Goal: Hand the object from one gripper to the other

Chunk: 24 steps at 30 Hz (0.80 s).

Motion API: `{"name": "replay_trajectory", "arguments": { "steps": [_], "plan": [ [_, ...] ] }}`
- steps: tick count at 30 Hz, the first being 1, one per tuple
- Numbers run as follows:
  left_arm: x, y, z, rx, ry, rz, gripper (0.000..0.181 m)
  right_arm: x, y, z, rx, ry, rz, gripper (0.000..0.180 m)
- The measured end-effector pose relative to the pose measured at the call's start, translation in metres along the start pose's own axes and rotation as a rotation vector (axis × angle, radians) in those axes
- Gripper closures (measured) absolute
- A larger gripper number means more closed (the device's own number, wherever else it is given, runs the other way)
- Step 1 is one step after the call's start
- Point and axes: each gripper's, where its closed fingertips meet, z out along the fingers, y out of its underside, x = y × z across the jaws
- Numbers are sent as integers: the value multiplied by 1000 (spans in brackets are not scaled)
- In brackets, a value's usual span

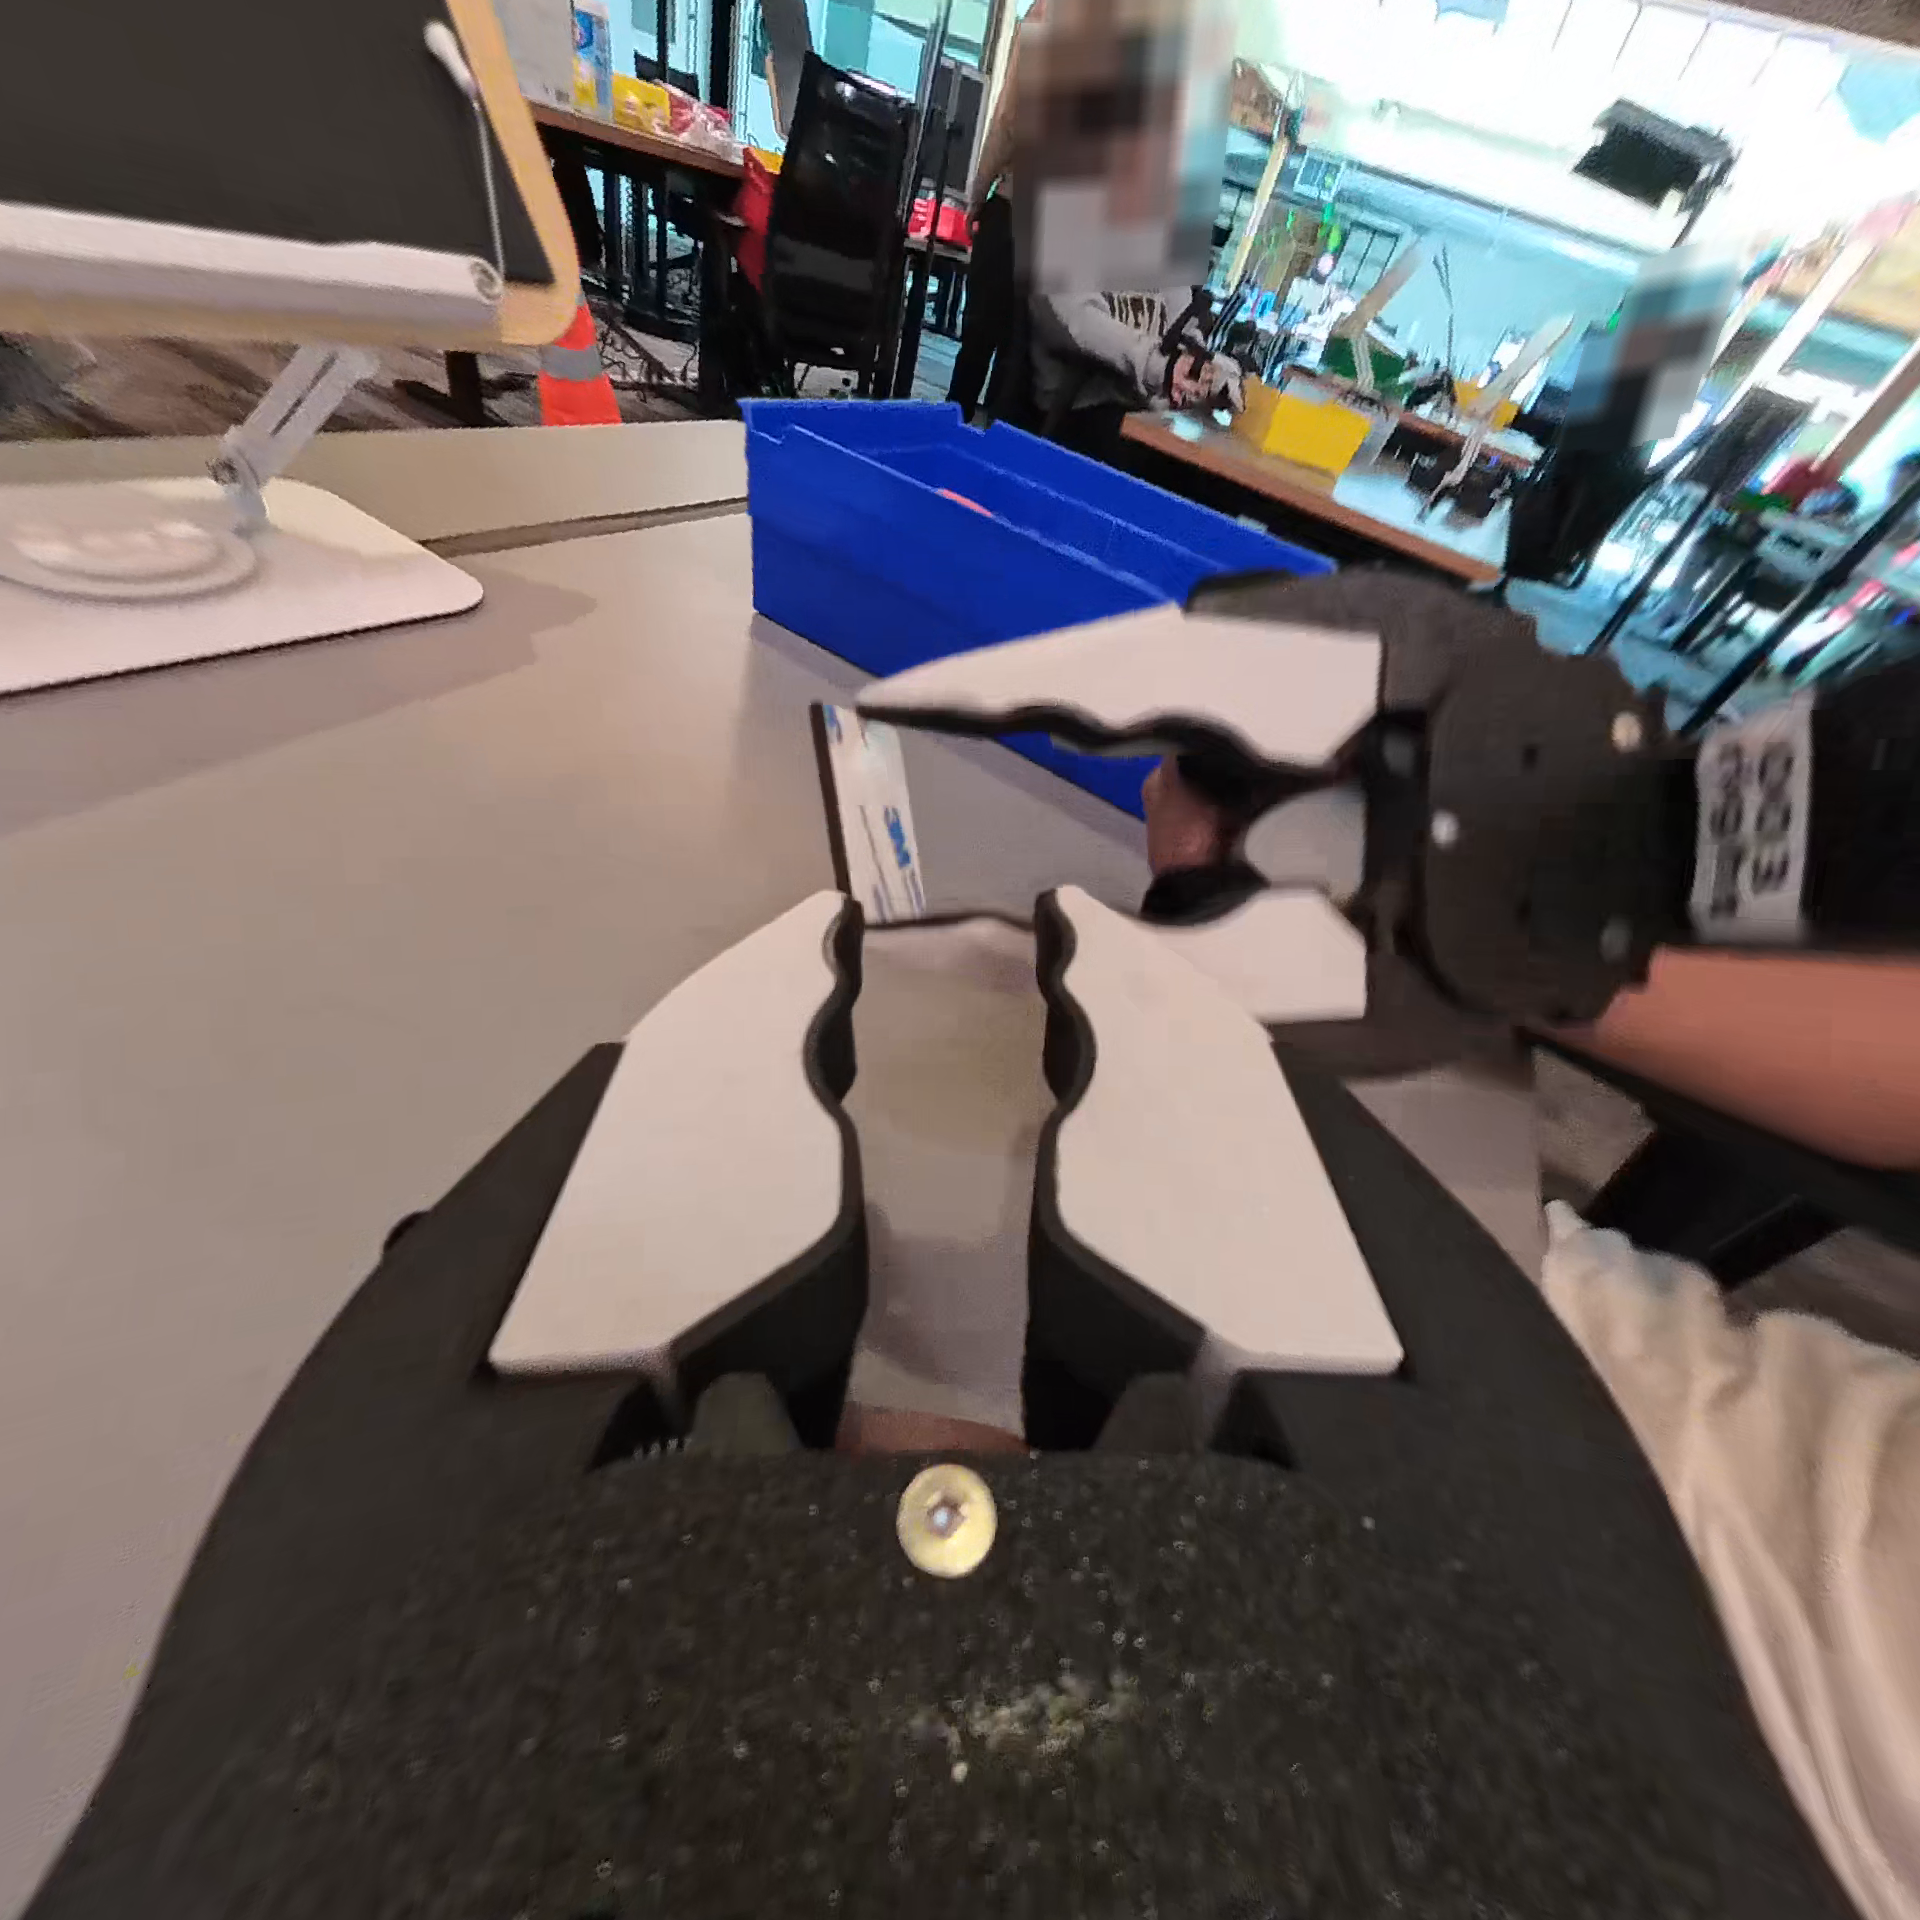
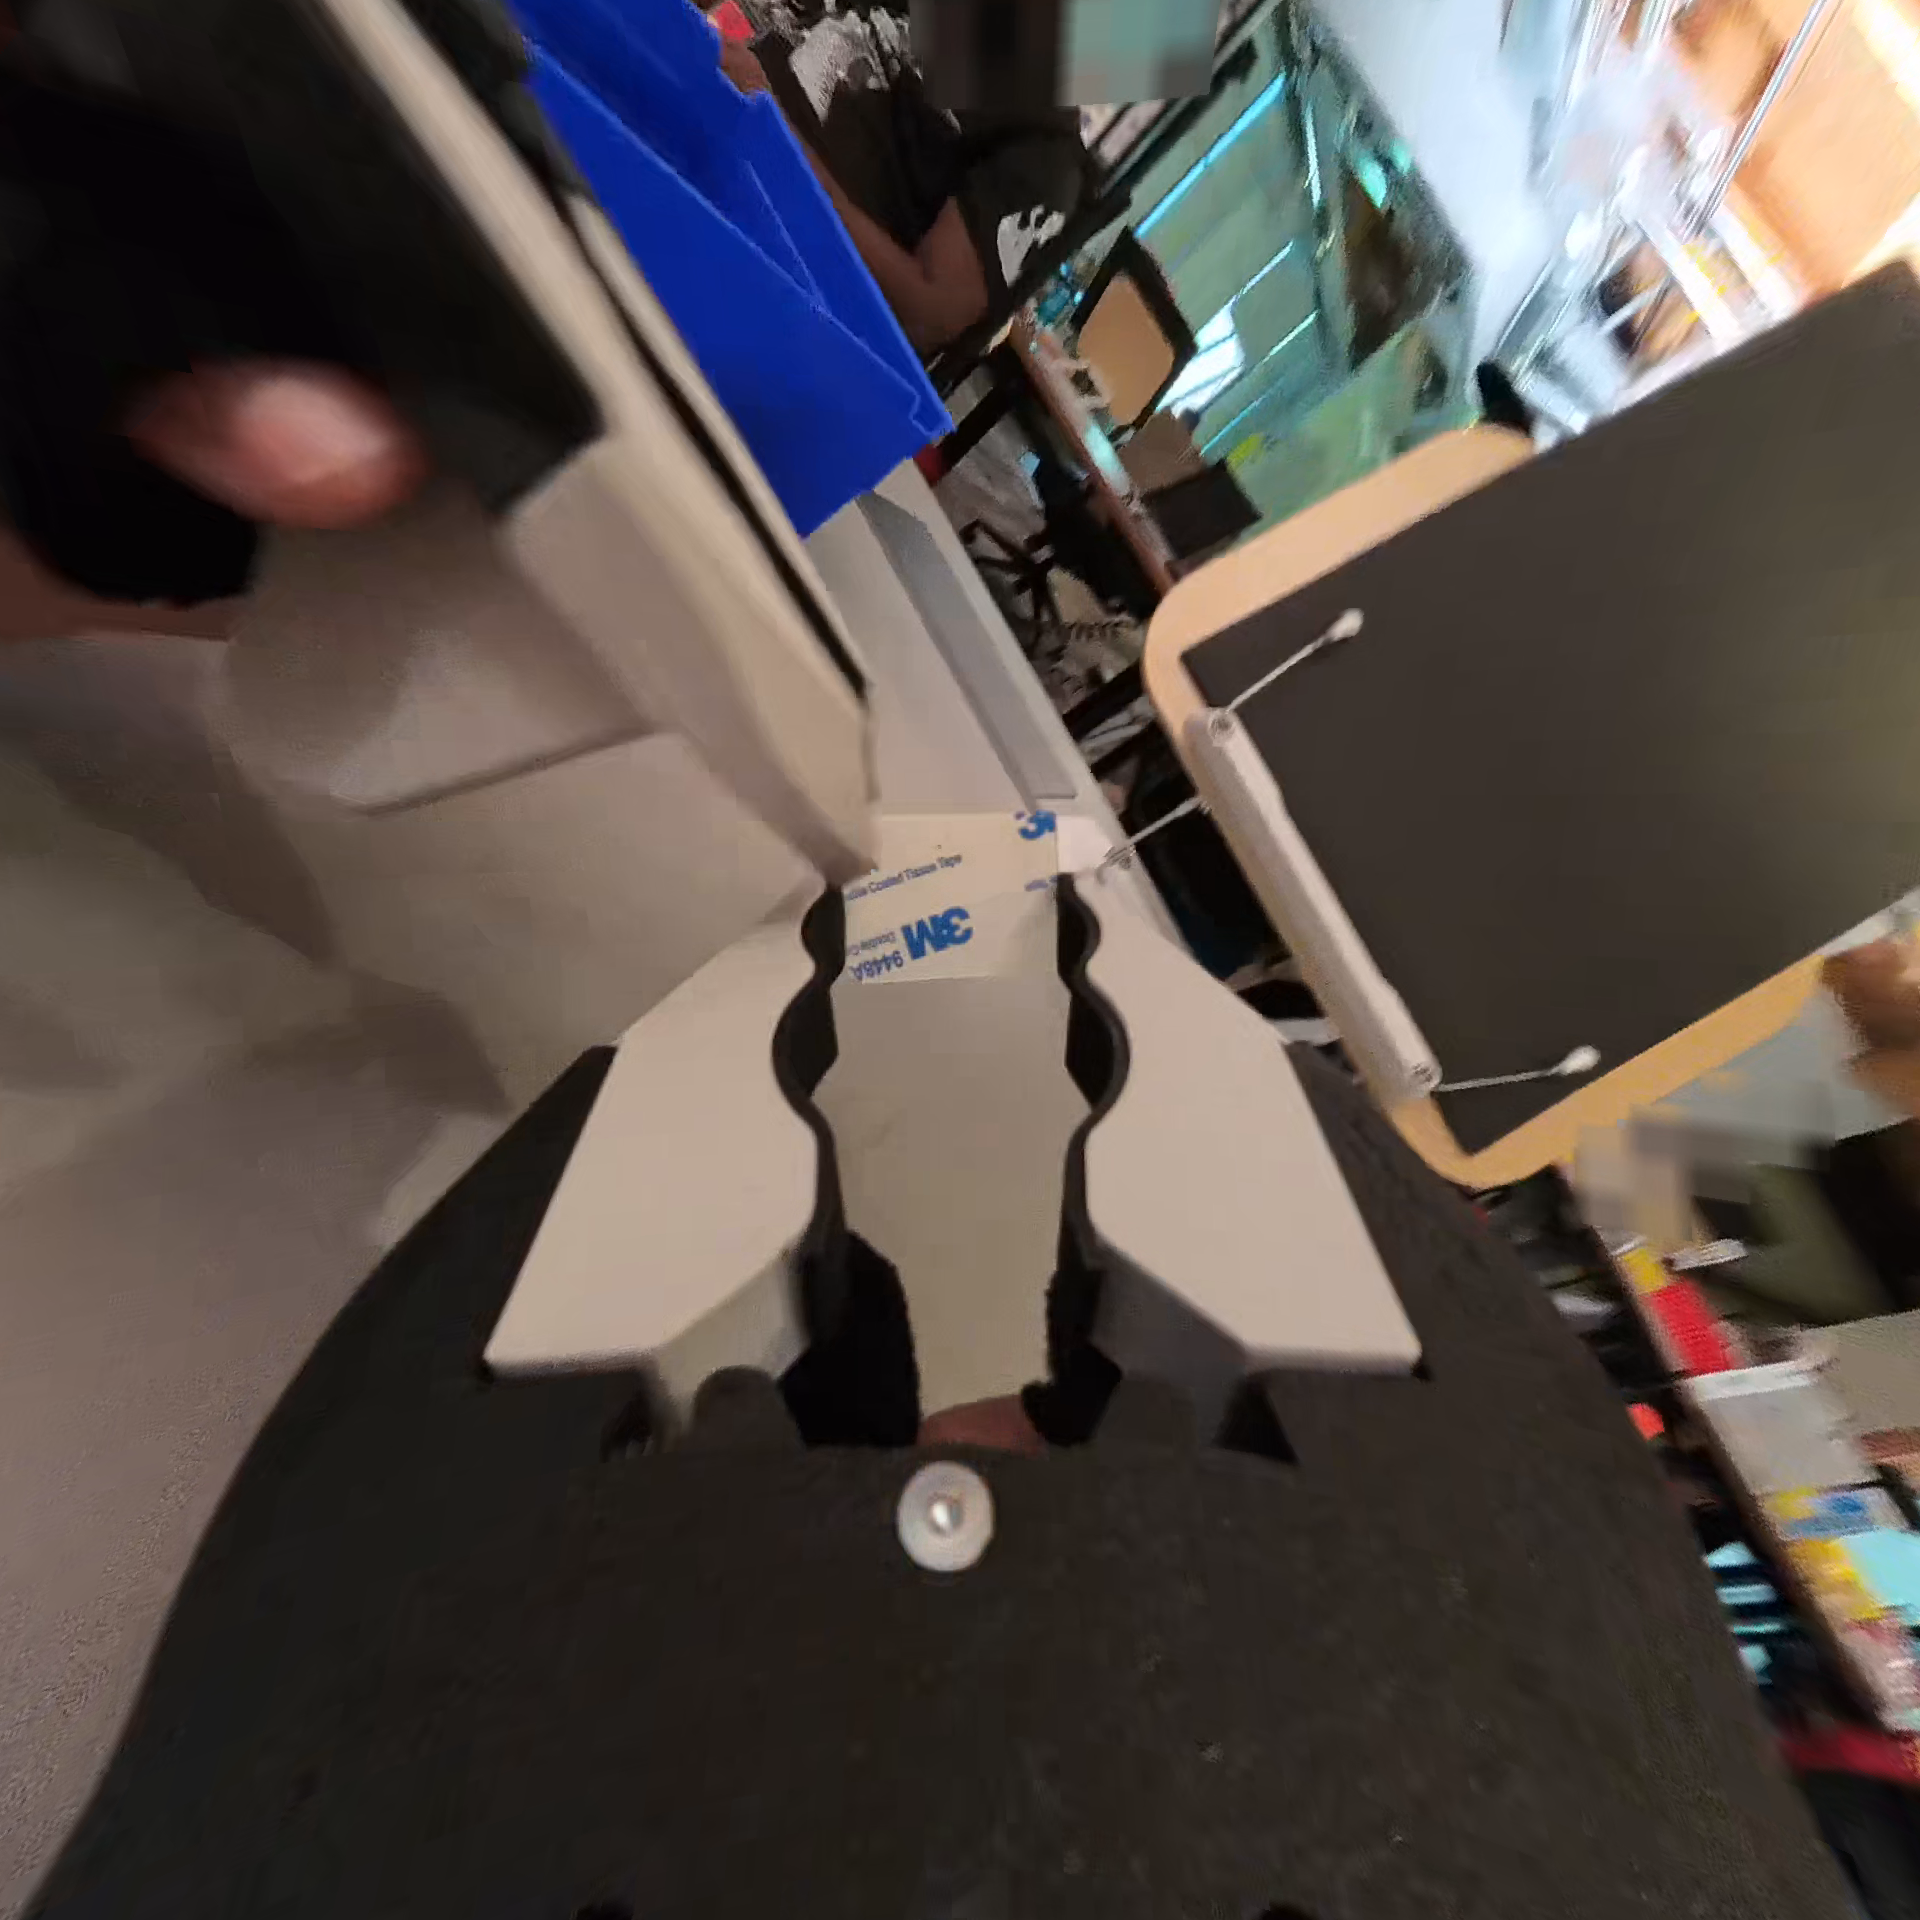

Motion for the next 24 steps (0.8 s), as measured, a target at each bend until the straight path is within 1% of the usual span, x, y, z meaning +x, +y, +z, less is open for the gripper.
{"name": "replay_trajectory", "arguments": {
  "steps": [3,6,8,13,18,22,24],
  "plan": [
    [-3,-4,-4,23,-5,-47,153,-5,-9,-3,19,37,-90,139],
    [-7,-5,-7,30,-8,-43,157,-5,-13,-6,37,37,-92,139],
    [-12,-6,-8,34,-28,-52,154,-3,-14,-6,40,50,-97,139],
    [-15,-4,-8,19,-35,-57,154,-7,-19,-8,62,39,-80,139],
    [-8,1,-6,-17,31,-52,167,-7,-19,-7,63,37,-70,139],
    [-9,-2,-8,-15,59,-73,178,-7,-21,-13,99,-8,7,140],
    [-11,-9,-13,30,80,-102,178,-9,-25,-21,159,-107,125,144]
  ]
}}
